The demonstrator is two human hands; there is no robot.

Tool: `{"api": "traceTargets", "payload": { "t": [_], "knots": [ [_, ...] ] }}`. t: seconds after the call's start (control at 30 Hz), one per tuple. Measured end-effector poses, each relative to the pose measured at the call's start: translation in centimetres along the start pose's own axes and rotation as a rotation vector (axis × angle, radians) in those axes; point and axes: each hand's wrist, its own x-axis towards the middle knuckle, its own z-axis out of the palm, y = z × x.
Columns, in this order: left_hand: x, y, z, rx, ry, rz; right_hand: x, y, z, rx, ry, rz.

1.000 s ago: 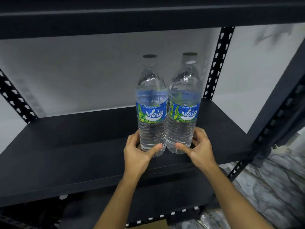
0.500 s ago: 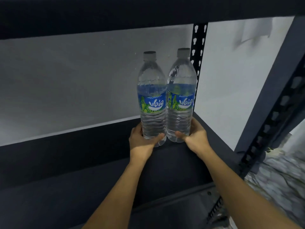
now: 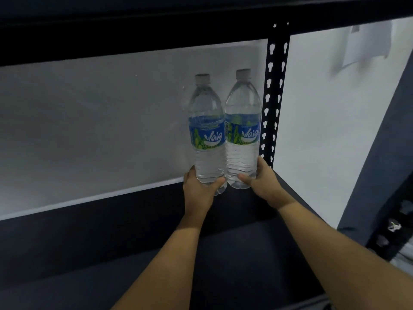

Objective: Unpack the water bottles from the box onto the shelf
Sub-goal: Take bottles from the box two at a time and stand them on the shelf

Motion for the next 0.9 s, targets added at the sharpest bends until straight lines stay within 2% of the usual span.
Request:
{"api": "traceTargets", "payload": {
  "t": [0.17, 0.3, 0.37, 0.5, 0.67, 0.9],
  "knots": [
    [-0.9, 0.8, -0.4, 0.047, -0.042, -0.007, -1.9, 0.1, 0.2, -0.067, 0.037, -0.059],
    [-3.1, 1.2, -1.5, 0.13, -0.137, -0.006, -4.4, -0.4, 0.4, -0.286, 0.164, -0.167],
    [-4.6, 1.2, -2.3, 0.188, -0.166, -0.027, -5.7, -0.8, 0.4, -0.425, 0.198, -0.133],
    [-7.4, 1.9, -4.3, 0.336, -0.237, -0.068, -8.8, -1.7, 0.2, -0.733, 0.088, 0.033],
    [-11.6, 2.1, -7.6, 0.497, -0.373, -0.076, -14.1, -3.7, 0.7, -0.815, 0.056, -0.011],
    [-19.1, 2.1, -13.5, 0.603, -0.34, 0.034, -21.4, -5.3, 2.2, -0.934, 0.008, 0.018]
  ]
}}
